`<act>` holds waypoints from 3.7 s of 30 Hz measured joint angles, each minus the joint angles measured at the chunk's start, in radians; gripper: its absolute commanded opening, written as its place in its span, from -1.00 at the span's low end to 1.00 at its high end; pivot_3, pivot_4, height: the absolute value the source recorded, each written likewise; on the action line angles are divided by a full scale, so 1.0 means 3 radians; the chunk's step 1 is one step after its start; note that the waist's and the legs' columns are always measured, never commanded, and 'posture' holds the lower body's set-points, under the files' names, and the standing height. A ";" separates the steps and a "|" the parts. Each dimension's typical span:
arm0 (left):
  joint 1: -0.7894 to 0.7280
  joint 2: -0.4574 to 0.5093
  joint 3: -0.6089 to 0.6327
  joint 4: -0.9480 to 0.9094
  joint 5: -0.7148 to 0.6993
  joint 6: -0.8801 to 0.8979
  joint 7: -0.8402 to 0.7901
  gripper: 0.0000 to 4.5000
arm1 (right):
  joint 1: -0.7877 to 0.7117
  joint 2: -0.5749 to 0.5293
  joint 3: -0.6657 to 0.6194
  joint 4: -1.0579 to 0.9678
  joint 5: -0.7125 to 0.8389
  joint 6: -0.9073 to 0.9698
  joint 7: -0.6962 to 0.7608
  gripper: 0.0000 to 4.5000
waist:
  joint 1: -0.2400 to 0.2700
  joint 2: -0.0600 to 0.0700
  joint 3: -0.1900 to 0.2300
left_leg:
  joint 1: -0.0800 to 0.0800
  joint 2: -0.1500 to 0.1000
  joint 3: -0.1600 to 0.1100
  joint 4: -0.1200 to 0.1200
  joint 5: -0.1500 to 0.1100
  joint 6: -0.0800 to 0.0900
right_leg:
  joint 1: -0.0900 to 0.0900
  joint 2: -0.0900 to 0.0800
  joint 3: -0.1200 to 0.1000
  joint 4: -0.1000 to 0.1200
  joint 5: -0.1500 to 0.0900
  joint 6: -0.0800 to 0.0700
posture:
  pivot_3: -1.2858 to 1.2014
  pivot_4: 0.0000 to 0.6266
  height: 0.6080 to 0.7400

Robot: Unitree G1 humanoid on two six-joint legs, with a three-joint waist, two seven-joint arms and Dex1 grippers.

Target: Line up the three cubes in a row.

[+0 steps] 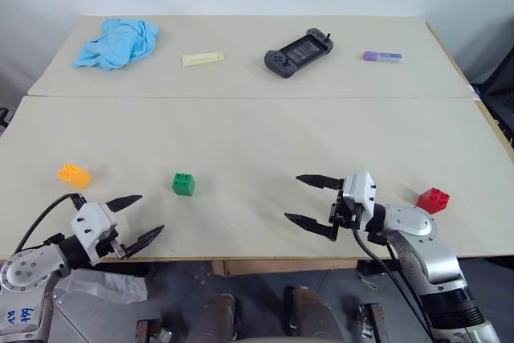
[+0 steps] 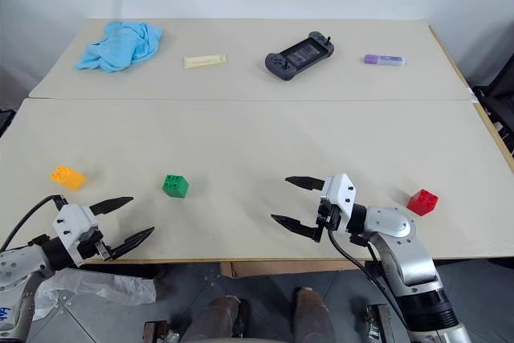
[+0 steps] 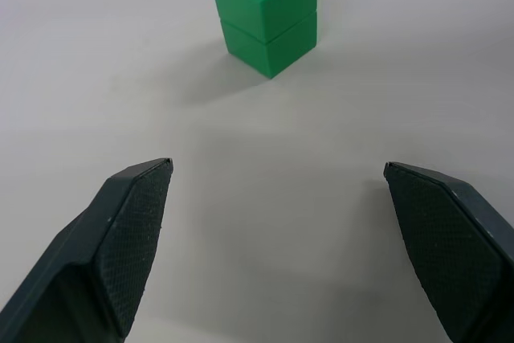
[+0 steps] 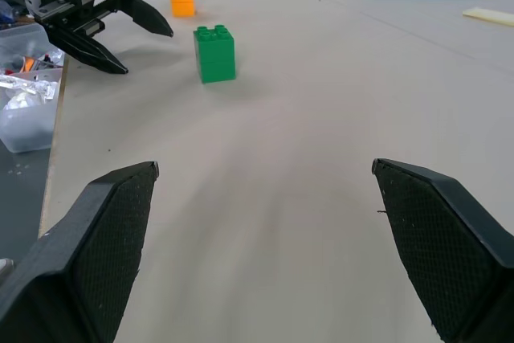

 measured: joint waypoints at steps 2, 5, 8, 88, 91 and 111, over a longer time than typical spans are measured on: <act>0.0014 0.0006 0.0000 -0.0005 0.0015 0.0003 0.0014 0.99 | -0.0049 0.0010 0.0009 0.0044 -0.0016 -0.0044 0.0001 1.00 | 0.0000 0.0000 0.0000 | 0.0000 0.0000 0.0000 0.0000 0.0000 0.0000 | 0.0000 0.0000 0.0000 0.0000 0.0000 0.0000 | 0.03 -0.52 1.00; 0.0012 0.0012 0.0001 -0.0029 -0.0053 0.0143 -0.0002 0.99 | -0.0055 0.0010 0.0009 0.0079 -0.0034 -0.0065 0.0005 1.00 | 0.0000 0.0000 0.0000 | 0.0000 0.0000 0.0000 0.0000 0.0000 0.0000 | 0.0000 0.0000 0.0000 0.0001 0.0000 0.0000 | 0.03 -0.52 1.00; 0.0028 0.0088 0.0026 -0.0061 -0.0257 0.0419 -0.0098 0.99 | -0.0054 0.0010 0.0008 0.0085 -0.0038 -0.0074 0.0004 1.00 | -0.0001 0.0000 0.0000 | 0.0000 0.0000 -0.0001 0.0001 0.0000 0.0000 | 0.0000 0.0000 0.0000 0.0001 0.0000 0.0000 | 0.03 -0.52 1.00; -0.1646 -0.0595 -0.1666 -0.0357 0.0156 0.0529 -0.0161 1.00 | 0.0326 -0.1134 -0.1331 -0.1059 0.0856 0.3095 -0.1704 -0.36 | 0.0072 0.0012 -0.0005 | -0.0005 -0.0008 0.0014 0.0011 0.0009 0.0014 | 0.0000 0.0007 0.0013 0.0007 0.0008 0.0016 | 0.03 -0.52 1.00; -0.1591 -0.0531 -0.1605 -0.0440 0.0153 0.0562 -0.0139 1.00 | 0.0059 -0.1393 -0.0767 -0.0842 0.0599 0.2470 -0.0967 -0.36 | 0.0063 0.0011 -0.0005 | -0.0004 -0.0007 0.0015 0.0012 0.0009 0.0014 | 0.0000 0.0007 0.0011 0.0005 0.0008 0.0016 | 0.03 -0.52 1.00; -0.1161 0.0134 -0.1061 -0.0727 0.0053 0.0711 -0.0316 1.00 | -0.2223 -0.0766 0.0974 0.1957 -0.1075 0.0135 0.1023 -0.36 | -0.0001 0.0002 0.0002 | -0.0009 -0.0007 0.0004 0.0010 0.0009 0.0007 | -0.0003 -0.0001 -0.0004 0.0002 0.0008 0.0014 | 0.03 -0.52 1.00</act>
